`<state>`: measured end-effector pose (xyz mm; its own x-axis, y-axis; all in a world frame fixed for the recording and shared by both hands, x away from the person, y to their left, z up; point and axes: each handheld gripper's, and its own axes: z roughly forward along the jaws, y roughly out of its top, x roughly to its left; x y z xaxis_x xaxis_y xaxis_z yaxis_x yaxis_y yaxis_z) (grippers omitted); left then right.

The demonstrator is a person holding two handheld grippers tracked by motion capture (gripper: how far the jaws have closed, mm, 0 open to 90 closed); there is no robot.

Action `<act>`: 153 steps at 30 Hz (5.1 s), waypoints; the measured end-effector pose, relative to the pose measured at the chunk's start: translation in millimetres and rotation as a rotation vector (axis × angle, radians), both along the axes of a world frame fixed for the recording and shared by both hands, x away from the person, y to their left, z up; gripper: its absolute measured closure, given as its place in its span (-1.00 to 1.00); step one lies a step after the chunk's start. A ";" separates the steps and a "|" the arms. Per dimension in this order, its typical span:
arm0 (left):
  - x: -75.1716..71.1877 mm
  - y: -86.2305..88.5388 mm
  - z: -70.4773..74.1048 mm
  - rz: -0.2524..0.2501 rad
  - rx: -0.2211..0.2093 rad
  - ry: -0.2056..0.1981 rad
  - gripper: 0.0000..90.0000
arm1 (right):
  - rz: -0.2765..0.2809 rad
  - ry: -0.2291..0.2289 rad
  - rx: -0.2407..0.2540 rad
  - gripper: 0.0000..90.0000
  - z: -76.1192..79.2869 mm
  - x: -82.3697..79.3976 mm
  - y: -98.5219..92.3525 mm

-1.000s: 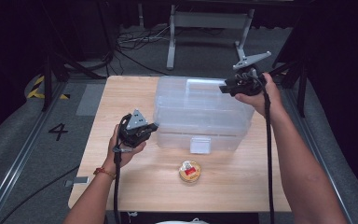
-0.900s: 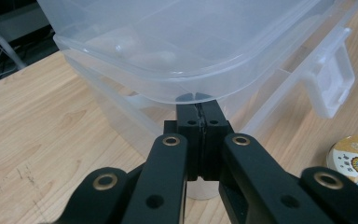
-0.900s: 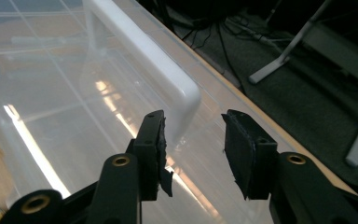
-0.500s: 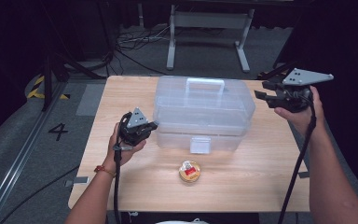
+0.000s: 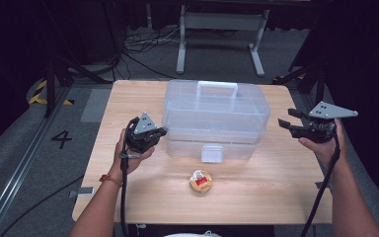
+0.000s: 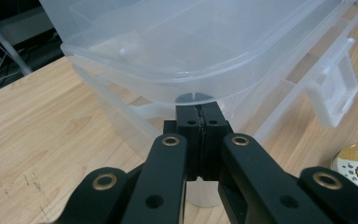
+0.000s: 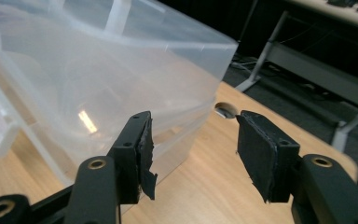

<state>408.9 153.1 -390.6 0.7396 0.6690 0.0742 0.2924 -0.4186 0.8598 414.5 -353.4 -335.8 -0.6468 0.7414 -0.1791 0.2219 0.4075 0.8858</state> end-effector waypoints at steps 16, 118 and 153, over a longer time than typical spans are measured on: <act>1.1 0.8 3.9 -0.003 -0.001 -0.015 1.00 | 0.062 -0.001 0.000 -0.01 -45.4 0.4 14.6; 13.5 -76.2 -7.7 -0.331 0.419 0.113 0.34 | -0.239 -0.294 0.128 0.61 23.4 53.8 71.1; 22.8 -70.7 -13.6 -0.380 0.409 0.131 0.73 | -0.409 -0.185 0.121 0.72 24.8 108.9 90.8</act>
